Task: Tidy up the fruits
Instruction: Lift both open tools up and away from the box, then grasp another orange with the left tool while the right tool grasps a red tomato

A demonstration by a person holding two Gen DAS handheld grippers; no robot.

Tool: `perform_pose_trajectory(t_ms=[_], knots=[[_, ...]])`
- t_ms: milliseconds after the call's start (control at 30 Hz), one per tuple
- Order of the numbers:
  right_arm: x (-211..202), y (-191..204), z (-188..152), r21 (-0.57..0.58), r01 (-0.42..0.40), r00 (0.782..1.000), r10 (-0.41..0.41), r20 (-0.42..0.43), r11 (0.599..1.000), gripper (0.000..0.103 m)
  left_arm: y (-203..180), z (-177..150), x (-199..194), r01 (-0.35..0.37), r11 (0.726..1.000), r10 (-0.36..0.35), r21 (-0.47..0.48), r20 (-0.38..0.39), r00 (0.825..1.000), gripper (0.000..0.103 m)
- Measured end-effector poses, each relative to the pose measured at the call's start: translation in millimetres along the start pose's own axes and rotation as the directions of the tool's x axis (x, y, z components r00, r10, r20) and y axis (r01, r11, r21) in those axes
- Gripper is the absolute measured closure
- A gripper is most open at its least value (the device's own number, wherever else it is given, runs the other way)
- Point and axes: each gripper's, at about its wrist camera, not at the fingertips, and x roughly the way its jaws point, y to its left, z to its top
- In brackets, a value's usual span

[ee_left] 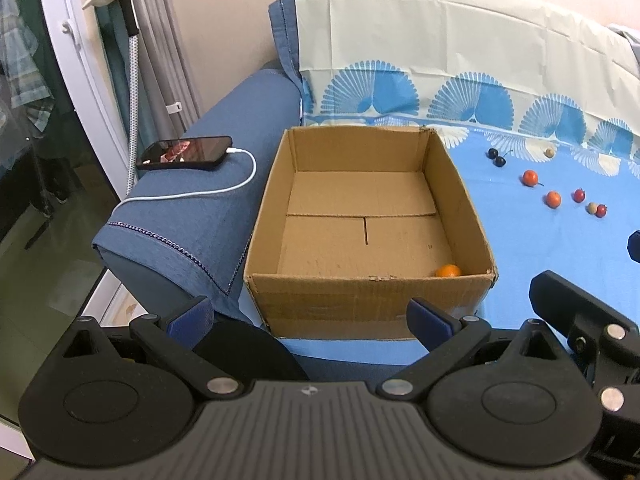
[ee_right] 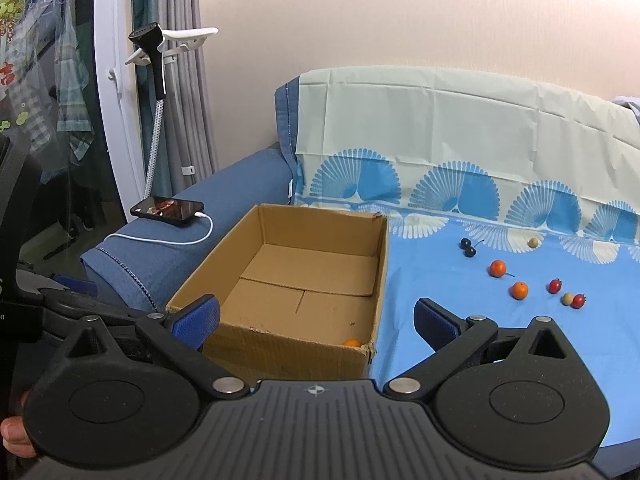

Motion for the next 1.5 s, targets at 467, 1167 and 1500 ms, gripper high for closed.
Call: perform_pose_trajectory(t_ms=[467, 1167, 1500], knots=[[20.2, -15.3, -8.9, 0.039, -0.001, 0.998, 0.004, -0.061, 0.999, 0.001, -13.2, -0.2, 26.2, 0.004, 0.999, -0.002, 0.033, -0.067, 0.998, 0.000], [61.8, -72.3, -22.8, 0.156, 0.050, 0.988, -0.026, -0.153, 0.986, 0.001, -72.6, 22.1, 78.8, 0.039, 0.987, -0.011, 0.155, -0.176, 0.984, 0.000], [73.3, -172.6, -33.2, 0.248, 0.239, 0.964, -0.200, -0.173, 0.939, 0.001, -166.2, 62.2, 116.2, 0.145, 0.957, -0.091, 0.253, -0.212, 0.973, 0.000]])
